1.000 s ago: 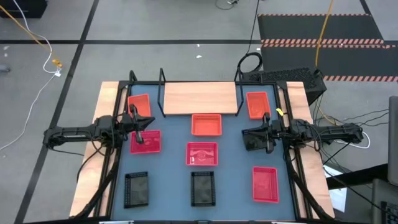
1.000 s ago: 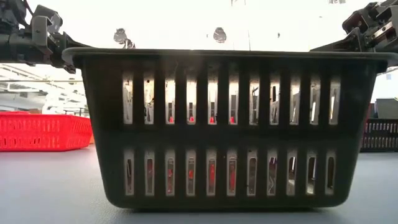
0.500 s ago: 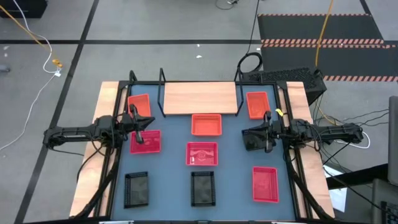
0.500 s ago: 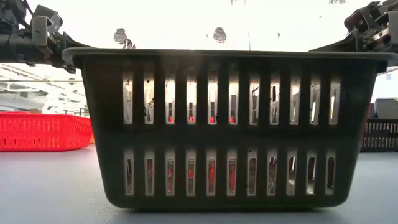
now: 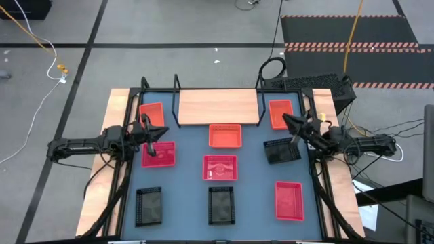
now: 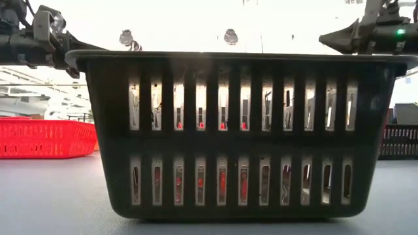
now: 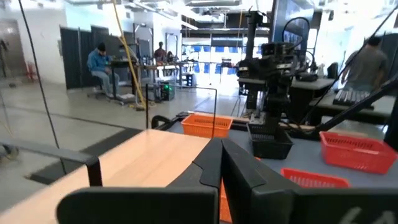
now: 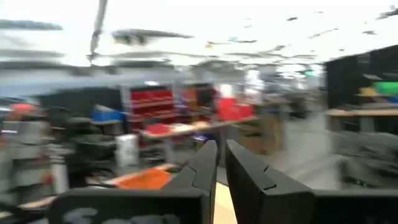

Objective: Stack baskets on shelf by color
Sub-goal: Put the right orange basket on the shelf

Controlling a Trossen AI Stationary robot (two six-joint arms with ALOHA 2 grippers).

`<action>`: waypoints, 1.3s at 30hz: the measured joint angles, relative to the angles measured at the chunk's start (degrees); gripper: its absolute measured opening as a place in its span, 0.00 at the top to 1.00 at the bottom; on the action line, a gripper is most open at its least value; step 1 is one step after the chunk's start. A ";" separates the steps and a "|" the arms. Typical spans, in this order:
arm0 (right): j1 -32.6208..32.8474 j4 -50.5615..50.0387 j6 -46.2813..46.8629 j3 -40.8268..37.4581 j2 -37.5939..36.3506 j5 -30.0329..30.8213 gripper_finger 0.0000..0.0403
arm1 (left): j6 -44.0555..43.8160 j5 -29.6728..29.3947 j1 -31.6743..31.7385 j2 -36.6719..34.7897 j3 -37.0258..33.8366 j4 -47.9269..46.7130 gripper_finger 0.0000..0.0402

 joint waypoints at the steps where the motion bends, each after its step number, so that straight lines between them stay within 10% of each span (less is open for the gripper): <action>1: 0.00 0.00 0.06 0.00 0.44 0.48 0.93 | -0.61 -0.02 0.00 -0.01 0.00 -0.49 0.98; 15: 0.00 2.81 -0.14 0.00 9.57 -1.01 0.93 | 3.00 -0.11 0.02 -0.01 0.09 -1.11 0.98; 22: 0.00 11.11 2.53 0.00 15.78 -12.25 0.93 | -1.73 -3.36 0.02 0.43 7.59 -23.90 0.97; 32: 0.64 18.53 2.26 2.04 29.31 -22.22 0.84 | -1.67 -13.85 -0.95 7.00 15.37 -28.21 0.64; 39: 3.61 24.69 4.49 2.93 38.53 -17.85 0.68 | -0.79 -17.34 -0.72 13.82 14.99 -30.67 0.50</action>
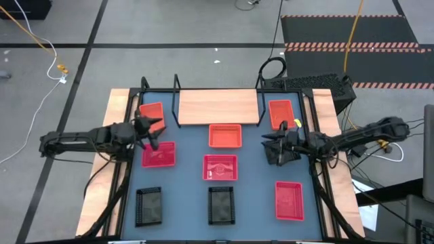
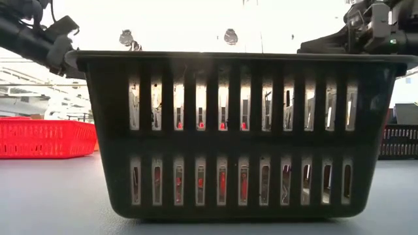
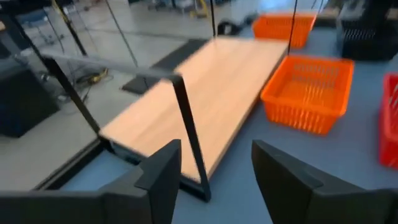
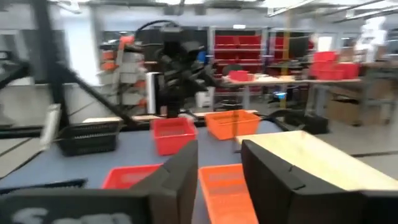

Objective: Stack baskets on shelf by color
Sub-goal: Put the right orange basket on the shelf

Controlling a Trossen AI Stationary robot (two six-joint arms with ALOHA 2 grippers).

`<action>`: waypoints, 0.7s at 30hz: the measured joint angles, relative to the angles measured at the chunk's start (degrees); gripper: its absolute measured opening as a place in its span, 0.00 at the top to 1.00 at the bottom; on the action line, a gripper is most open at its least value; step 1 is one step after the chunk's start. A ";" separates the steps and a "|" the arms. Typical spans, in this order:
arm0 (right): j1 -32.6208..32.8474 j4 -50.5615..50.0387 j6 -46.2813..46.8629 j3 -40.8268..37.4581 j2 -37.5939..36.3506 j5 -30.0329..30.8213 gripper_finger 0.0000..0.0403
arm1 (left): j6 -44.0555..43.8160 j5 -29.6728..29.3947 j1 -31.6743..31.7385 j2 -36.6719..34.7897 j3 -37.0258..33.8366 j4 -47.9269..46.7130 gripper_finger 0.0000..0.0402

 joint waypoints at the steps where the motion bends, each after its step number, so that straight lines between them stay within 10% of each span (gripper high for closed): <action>1: 0.01 1.63 -0.13 0.05 0.98 1.84 0.67 | -0.56 -0.21 0.20 1.29 0.00 0.18 0.49; 21: 2.24 2.94 8.83 0.30 4.88 4.89 0.66 | -11.93 -0.35 3.65 22.60 0.00 -7.06 0.51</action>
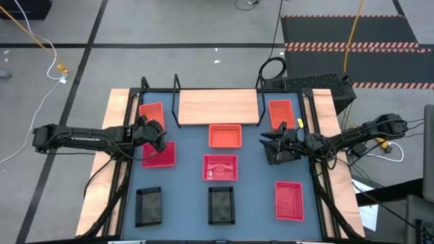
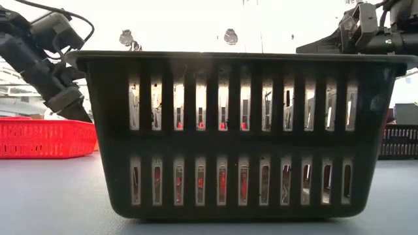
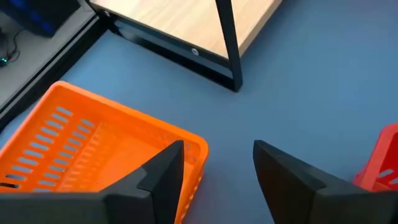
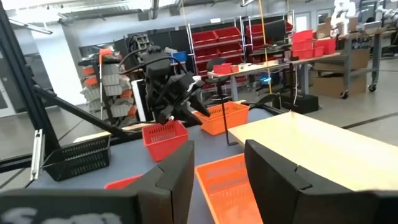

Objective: Stack baskets on shelf by color
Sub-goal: Put the right orange basket on the shelf

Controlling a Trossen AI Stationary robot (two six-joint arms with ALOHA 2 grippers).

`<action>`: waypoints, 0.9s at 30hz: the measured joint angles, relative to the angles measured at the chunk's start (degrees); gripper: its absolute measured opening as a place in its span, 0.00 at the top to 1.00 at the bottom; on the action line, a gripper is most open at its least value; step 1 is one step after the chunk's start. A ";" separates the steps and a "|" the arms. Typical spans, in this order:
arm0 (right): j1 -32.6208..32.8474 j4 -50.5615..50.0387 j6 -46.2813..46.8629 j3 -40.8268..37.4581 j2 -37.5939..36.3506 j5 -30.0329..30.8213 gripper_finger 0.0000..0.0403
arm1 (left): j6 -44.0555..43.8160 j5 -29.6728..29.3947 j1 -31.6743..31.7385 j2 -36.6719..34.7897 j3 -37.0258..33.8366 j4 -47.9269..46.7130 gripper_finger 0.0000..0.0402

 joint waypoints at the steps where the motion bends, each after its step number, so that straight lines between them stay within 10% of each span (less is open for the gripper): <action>1: -0.02 0.24 -0.02 0.00 0.17 0.04 0.66 | -0.02 -0.15 0.00 0.21 0.00 0.03 0.50; 27: -0.04 0.44 -2.18 0.04 0.44 0.04 0.66 | 0.67 0.06 9.33 0.36 0.00 0.87 0.59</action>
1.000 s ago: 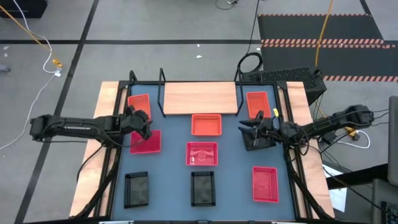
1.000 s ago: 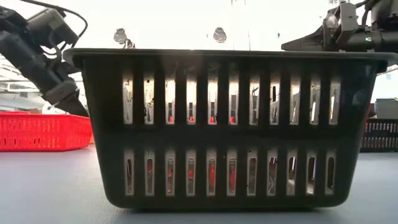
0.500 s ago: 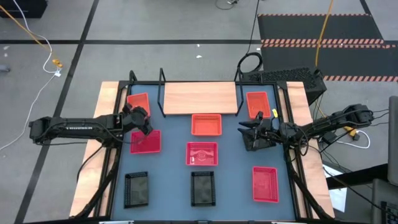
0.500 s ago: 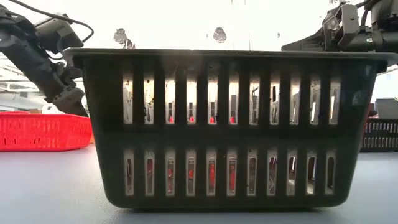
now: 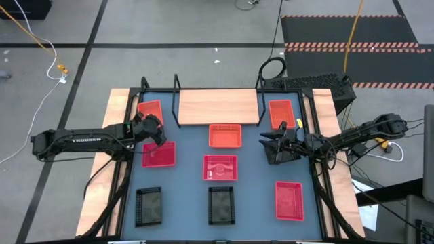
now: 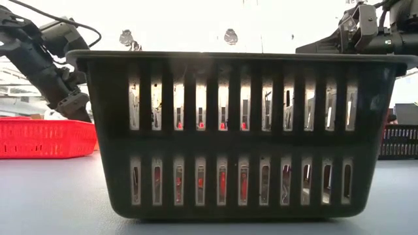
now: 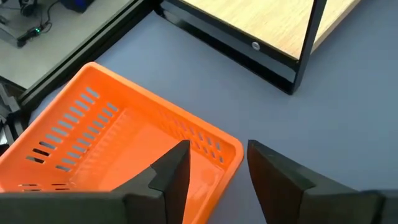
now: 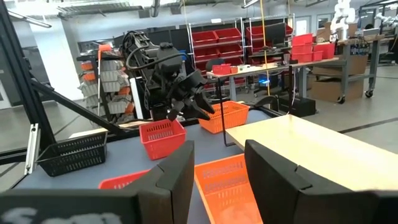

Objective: Stack baskets on shelf by color
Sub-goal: Put the right orange basket on the shelf

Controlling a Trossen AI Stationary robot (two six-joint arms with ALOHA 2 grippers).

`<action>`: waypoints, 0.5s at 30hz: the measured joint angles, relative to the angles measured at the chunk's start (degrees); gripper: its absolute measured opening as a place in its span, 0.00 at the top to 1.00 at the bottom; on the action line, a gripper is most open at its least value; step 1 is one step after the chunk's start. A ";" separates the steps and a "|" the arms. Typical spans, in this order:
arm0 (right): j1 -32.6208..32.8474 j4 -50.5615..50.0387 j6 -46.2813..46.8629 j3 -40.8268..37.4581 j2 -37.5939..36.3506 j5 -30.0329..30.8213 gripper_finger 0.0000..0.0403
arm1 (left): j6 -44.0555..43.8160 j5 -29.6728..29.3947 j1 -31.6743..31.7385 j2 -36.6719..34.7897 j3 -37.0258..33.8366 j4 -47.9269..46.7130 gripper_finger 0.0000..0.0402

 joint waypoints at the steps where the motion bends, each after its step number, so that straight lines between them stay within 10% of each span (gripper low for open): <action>1: 0.00 0.00 -0.12 0.00 0.00 0.00 0.66 | 0.06 0.00 0.00 0.00 0.00 0.10 0.58; 15: -0.10 -11.73 -0.11 0.02 0.00 8.30 0.66 | 1.01 0.00 0.00 0.00 0.00 1.34 0.43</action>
